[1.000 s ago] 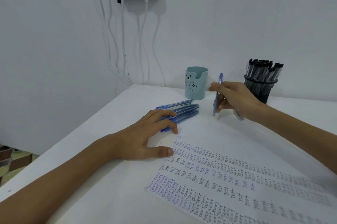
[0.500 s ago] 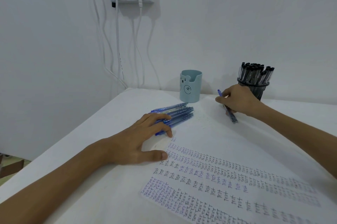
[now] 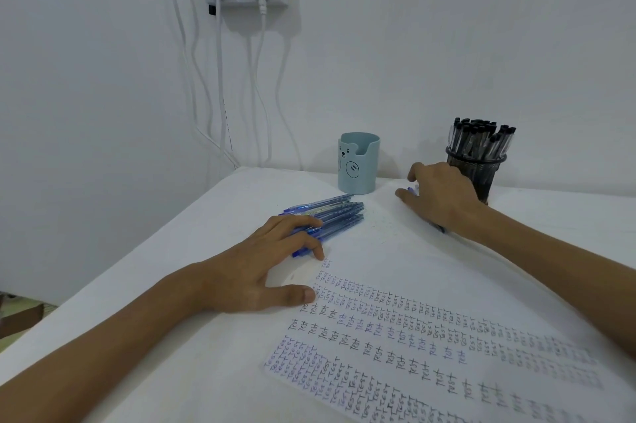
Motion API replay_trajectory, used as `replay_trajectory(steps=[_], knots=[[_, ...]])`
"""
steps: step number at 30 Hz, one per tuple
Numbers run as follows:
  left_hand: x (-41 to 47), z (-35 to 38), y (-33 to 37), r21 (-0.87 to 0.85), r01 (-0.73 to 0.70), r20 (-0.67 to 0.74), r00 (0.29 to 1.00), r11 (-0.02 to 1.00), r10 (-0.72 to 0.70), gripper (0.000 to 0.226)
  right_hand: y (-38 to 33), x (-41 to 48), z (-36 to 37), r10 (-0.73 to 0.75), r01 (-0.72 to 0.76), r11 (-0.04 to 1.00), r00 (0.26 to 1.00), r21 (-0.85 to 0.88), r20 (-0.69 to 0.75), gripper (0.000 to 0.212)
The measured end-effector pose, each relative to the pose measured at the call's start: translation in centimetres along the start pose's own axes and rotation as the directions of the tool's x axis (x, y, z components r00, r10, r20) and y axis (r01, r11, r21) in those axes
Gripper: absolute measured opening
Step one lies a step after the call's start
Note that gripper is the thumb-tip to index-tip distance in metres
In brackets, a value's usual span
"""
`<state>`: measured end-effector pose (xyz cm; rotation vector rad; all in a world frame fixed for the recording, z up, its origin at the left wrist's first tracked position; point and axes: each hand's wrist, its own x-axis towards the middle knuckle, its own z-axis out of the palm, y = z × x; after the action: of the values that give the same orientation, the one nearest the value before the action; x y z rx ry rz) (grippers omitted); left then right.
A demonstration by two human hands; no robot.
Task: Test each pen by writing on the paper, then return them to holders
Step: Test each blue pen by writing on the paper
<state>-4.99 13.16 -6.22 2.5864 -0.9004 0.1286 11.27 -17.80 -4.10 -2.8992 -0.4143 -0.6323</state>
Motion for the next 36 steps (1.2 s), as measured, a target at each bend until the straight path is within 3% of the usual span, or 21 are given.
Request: replay_trajectory(steps=[5,7,11,15,19,24,27,30,33,36], knots=[[0.0,-0.1,0.1,0.003,0.009,0.008,1.0,1.0,-0.009,0.045,-2.8,-1.1,-0.5,-0.301,0.296,0.93,0.954,0.218,-0.014,0.012],[-0.1,-0.1,0.1,-0.002,0.018,0.017,1.0,1.0,-0.018,0.045,-4.3,-1.6,-0.6,-0.404,0.392,0.87,0.914,0.301,-0.021,0.014],[-0.1,-0.2,0.2,-0.012,0.026,0.025,0.999,1.0,-0.026,0.047,-6.6,-3.0,-0.7,-0.612,0.593,0.759,0.79,0.269,-0.014,0.025],[0.0,-0.2,0.2,-0.008,0.024,0.024,0.999,1.0,-0.024,0.047,-6.9,-3.8,-0.4,-0.715,0.696,0.679,0.699,0.234,-0.003,0.02],[0.0,-0.1,0.1,0.0,0.019,0.004,1.0,1.0,-0.019,0.047,-6.6,-3.4,-0.4,-0.727,0.708,0.674,0.687,0.209,0.017,0.027],[0.0,-0.1,0.1,0.001,0.013,-0.004,1.0,1.0,-0.013,0.045,-6.2,-3.1,-1.1,-0.78,0.774,0.625,0.621,0.101,0.075,0.038],[-0.1,-0.2,0.2,-0.003,0.018,-0.001,1.0,1.0,-0.018,0.046,-5.6,-2.7,-1.9,-0.726,0.723,0.687,0.677,0.073,0.119,0.039],[-0.1,-0.2,0.3,-0.012,0.019,0.004,1.0,1.0,-0.019,0.046,-4.7,-2.3,-2.0,-0.647,0.628,0.76,0.755,0.168,0.108,0.035],[-0.1,-0.2,0.2,-0.015,0.013,0.01,1.0,1.0,-0.013,0.045,-4.2,-2.2,-1.3,-0.616,0.608,0.775,0.788,0.171,-0.009,0.035],[-0.1,-0.2,0.2,-0.021,0.031,0.026,0.999,0.999,-0.03,0.046,-4.2,-2.4,-0.9,-0.528,0.53,0.816,0.846,0.232,-0.074,0.053]])
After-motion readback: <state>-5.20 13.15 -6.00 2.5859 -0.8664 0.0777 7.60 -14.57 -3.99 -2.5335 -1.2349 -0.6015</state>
